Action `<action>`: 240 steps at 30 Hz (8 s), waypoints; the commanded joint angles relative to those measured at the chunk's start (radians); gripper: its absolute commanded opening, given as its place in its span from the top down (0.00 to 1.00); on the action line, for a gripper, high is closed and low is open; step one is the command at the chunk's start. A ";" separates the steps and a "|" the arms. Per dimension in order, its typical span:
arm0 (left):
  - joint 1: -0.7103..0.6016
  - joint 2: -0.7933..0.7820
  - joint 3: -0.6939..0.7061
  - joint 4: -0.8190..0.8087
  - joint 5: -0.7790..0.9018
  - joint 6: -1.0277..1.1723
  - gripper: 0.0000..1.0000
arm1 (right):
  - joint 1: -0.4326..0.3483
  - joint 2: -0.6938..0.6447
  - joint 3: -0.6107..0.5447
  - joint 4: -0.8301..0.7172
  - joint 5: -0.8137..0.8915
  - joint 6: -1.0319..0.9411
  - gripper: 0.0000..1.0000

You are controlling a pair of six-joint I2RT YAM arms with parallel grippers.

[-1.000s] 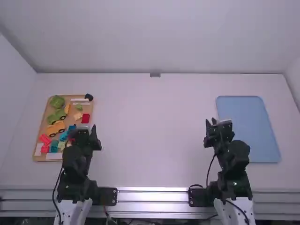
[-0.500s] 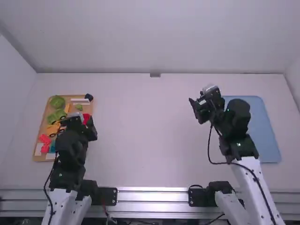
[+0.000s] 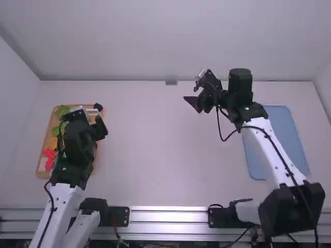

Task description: Assemble lego blocks to make yellow taxi

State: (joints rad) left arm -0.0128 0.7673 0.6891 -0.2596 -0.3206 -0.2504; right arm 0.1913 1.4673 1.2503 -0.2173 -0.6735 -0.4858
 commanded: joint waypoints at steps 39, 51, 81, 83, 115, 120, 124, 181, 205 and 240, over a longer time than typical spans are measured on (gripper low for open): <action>0.736 0.456 0.707 -0.735 0.225 -0.062 0.01 | 0.134 0.391 0.366 -0.154 -0.163 -0.327 0.01; 0.921 0.598 0.729 -0.697 0.523 -0.028 0.01 | 0.144 0.391 0.366 -0.123 -0.163 -0.326 0.01; 0.631 1.284 1.405 -0.969 0.383 0.764 0.01 | 0.070 0.391 0.366 -0.180 -0.680 -0.275 0.01; 0.644 1.294 1.378 -0.952 0.384 0.908 0.01 | 0.049 0.391 0.366 -0.148 -0.773 -0.246 0.01; 0.824 1.308 0.931 -0.695 0.401 1.804 0.01 | 0.210 0.391 0.366 0.109 -0.480 -0.037 0.01; 0.822 1.358 0.923 -0.647 0.357 1.783 0.00 | 0.215 0.391 0.366 0.106 -0.479 -0.037 0.01; 0.822 1.404 0.923 -0.643 0.324 1.788 0.05 | 0.219 0.391 0.366 0.114 -0.477 -0.037 0.01; 0.756 1.454 0.922 -0.614 0.310 1.736 0.63 | 0.224 0.391 0.366 0.106 -0.481 -0.034 0.01; 0.343 1.171 1.033 -0.940 0.496 1.490 0.94 | 0.168 0.390 0.366 0.105 -0.576 -0.033 0.01; -0.605 1.263 0.756 -0.484 0.341 1.130 0.98 | -0.171 0.224 0.366 -0.580 -0.707 -0.560 0.01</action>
State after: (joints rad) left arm -0.6075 1.9923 1.4509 -0.7364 0.0456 0.9428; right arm 0.0204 1.7172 1.5848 -0.7883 -1.3827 -0.9565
